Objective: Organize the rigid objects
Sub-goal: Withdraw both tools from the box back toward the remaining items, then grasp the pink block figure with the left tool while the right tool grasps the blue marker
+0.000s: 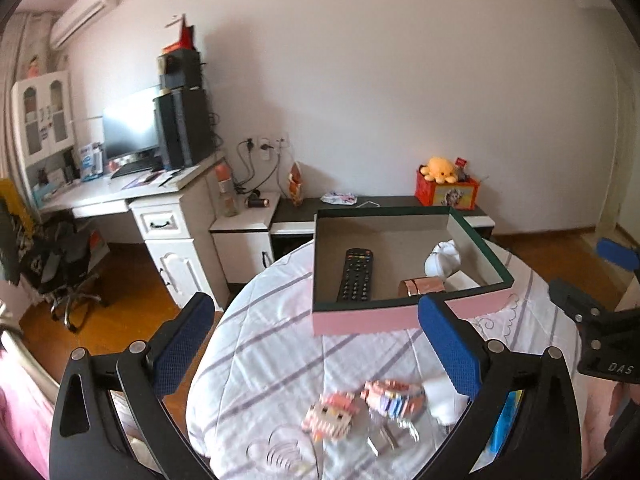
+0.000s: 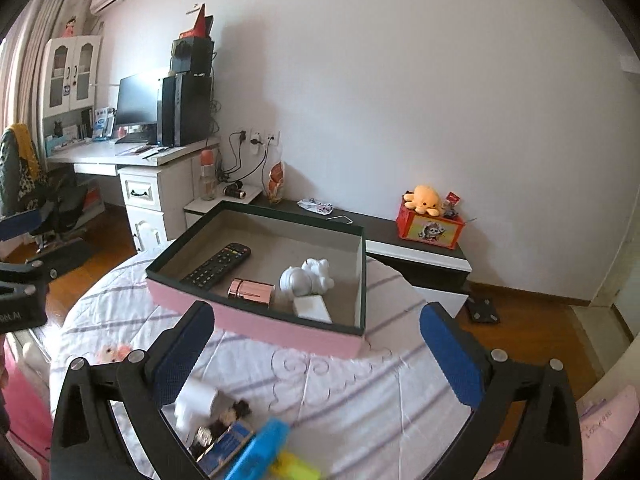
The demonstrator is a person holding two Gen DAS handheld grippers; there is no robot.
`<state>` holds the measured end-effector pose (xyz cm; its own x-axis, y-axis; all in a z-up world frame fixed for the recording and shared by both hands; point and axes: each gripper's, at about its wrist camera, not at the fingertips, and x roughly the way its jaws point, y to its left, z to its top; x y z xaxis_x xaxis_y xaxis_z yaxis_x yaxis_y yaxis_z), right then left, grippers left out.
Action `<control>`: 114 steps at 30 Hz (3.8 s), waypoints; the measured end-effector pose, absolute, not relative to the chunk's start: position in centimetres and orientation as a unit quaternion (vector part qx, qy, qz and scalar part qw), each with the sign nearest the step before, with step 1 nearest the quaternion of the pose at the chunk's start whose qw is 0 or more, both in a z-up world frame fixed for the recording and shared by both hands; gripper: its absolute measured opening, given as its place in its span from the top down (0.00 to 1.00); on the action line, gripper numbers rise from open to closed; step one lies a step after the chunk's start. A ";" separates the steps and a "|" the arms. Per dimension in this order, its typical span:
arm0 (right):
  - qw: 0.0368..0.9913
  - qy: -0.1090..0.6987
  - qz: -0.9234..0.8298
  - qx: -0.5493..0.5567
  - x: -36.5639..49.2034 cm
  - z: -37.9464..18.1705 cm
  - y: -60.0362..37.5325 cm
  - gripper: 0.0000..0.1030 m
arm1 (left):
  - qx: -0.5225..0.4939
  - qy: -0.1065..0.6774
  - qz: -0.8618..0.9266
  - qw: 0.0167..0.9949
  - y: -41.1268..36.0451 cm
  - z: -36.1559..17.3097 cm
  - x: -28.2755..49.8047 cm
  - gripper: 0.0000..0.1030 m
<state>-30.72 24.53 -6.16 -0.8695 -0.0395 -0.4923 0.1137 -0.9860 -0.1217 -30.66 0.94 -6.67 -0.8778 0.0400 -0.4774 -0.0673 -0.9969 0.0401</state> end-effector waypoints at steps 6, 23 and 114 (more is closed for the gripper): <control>0.032 0.061 -0.968 0.243 -27.5 -5.9 24.7 0.00 | -0.225 0.014 0.974 0.019 0.4 -6.2 -27.2 0.00; 0.021 0.040 -0.965 0.259 -22.6 -8.2 25.5 0.00 | -0.214 0.047 0.973 0.069 2.2 -7.6 -21.7 0.00; 0.050 0.053 -0.914 0.399 -33.0 -20.2 29.2 0.68 | -0.390 0.068 0.912 0.103 2.0 -21.9 -34.5 0.53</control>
